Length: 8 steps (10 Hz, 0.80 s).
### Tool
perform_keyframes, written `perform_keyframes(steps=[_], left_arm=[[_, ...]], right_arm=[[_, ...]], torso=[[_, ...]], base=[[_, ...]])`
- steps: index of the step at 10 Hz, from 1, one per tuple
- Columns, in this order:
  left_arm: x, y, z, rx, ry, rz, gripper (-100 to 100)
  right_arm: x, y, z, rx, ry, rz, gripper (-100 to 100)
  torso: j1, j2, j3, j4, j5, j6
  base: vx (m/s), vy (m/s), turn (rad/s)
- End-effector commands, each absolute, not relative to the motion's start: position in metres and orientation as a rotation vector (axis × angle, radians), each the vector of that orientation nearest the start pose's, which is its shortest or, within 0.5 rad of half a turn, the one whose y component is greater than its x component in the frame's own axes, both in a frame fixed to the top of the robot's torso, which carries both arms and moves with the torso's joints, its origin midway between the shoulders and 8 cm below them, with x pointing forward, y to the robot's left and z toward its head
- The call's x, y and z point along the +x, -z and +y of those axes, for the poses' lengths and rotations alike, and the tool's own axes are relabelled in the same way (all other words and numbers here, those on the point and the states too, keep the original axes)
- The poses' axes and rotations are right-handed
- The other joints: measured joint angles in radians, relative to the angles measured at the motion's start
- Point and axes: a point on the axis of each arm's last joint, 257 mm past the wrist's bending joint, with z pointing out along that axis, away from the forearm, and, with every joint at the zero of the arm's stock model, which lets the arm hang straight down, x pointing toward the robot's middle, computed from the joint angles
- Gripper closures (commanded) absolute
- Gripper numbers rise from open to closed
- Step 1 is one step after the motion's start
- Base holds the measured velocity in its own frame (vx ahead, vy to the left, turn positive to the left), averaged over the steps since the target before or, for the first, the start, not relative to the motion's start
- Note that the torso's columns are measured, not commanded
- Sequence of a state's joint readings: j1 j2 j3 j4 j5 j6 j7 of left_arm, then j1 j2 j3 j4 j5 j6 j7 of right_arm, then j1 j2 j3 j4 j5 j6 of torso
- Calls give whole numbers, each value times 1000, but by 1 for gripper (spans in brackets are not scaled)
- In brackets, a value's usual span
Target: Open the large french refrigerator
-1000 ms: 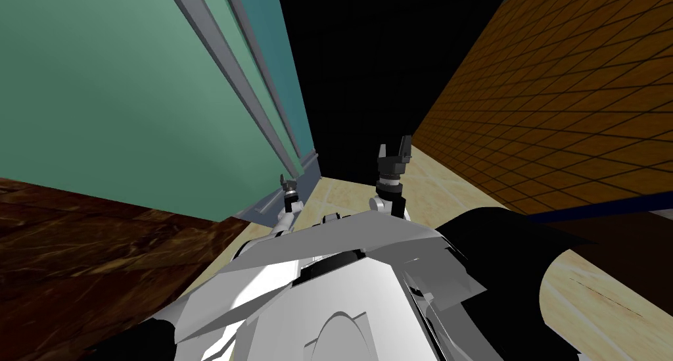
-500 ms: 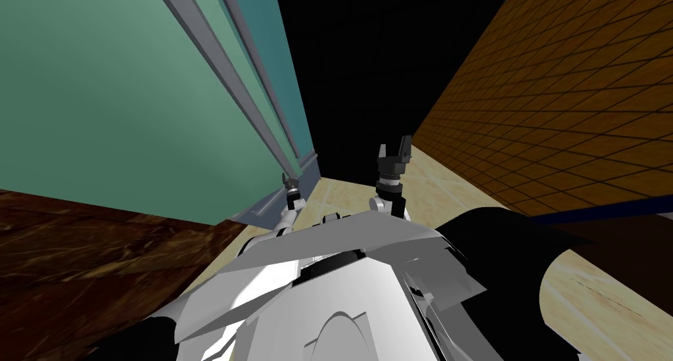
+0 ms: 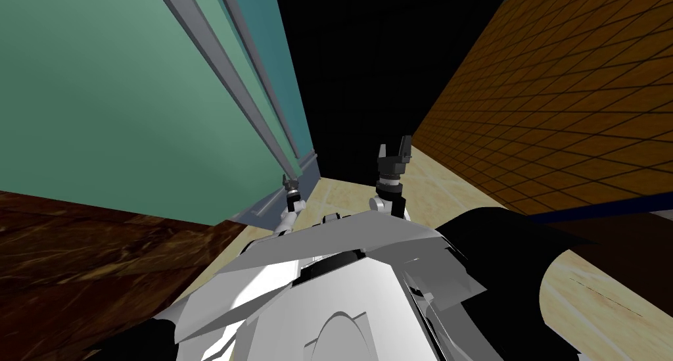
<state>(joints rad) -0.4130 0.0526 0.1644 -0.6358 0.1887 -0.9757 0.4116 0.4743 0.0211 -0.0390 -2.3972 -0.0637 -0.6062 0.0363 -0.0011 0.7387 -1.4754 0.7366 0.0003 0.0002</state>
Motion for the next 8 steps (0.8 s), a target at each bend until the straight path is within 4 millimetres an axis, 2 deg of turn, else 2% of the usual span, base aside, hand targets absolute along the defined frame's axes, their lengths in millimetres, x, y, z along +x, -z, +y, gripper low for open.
perform_keyframes(steps=[1,2,5,8], left_arm=[[572,214,267,-1224,1734,543,100],[575,213,258,-1223,1751,558,100],[581,210,233,-1219,1800,603,100],[586,206,209,-1214,1847,649,100]], right_arm=[[292,-99,-288,492,-1324,391,0],[292,-100,-288,492,-1324,391,0],[292,-100,-288,492,-1324,391,0],[292,-99,-288,492,-1324,391,0]], torso=[[1,-2,-1,1,-1,0],[2,2,1,1,1,4],[-1,3,2,3,-2,-2],[-1,1,0,5,-3,1]], base=[[-105,68,-81],[-191,167,-128],[-179,117,-98],[-156,83,-82]])
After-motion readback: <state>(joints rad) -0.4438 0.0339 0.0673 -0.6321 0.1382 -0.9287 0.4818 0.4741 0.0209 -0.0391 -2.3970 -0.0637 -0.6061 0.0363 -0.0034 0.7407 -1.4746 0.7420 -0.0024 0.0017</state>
